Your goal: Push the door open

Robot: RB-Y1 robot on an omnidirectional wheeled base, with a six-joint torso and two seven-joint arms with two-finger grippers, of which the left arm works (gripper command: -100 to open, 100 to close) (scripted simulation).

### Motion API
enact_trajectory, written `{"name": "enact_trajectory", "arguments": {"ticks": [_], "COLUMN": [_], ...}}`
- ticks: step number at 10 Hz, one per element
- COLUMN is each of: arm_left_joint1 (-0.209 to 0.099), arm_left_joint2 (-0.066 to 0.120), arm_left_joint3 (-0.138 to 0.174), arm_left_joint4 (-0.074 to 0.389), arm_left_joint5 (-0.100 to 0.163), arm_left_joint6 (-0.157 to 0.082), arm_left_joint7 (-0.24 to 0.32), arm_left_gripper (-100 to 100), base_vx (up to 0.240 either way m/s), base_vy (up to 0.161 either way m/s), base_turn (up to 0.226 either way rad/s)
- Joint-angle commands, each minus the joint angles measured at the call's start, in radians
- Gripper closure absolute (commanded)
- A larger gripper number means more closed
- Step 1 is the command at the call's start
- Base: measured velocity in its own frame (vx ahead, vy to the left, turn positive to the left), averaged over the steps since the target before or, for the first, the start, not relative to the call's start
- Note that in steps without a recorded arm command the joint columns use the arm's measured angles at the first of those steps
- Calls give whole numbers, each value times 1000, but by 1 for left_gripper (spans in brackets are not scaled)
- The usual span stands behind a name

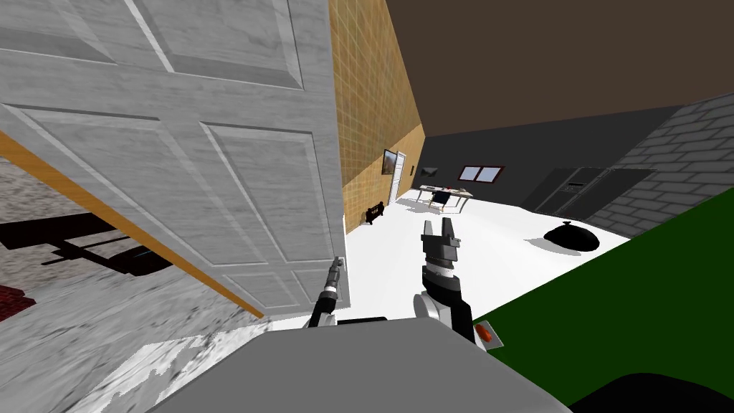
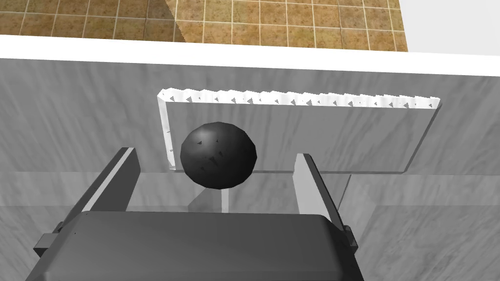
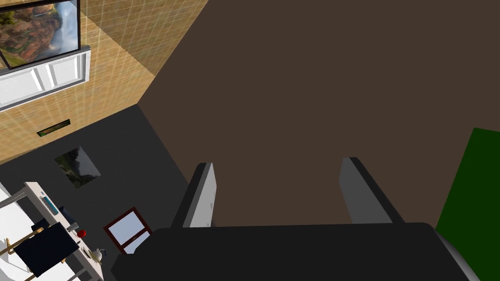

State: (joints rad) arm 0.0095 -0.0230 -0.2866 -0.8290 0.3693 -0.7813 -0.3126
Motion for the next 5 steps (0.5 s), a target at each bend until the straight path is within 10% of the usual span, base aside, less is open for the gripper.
{"name": "enact_trajectory", "arguments": {"ticks": [1, 2, 5], "arm_left_joint1": [0, 0, 0], "arm_left_joint2": [0, 0, 0], "arm_left_joint3": [0, 0, 0], "arm_left_joint4": [0, 0, 0], "arm_left_joint5": [0, 0, 0], "arm_left_joint6": [0, 0, 0], "arm_left_joint7": [0, 0, 0], "arm_left_gripper": [-100, 100, 100], "base_vx": [52, -7, -17], "base_vy": [-5, -1, 2], "base_turn": [5, -4, 0]}}
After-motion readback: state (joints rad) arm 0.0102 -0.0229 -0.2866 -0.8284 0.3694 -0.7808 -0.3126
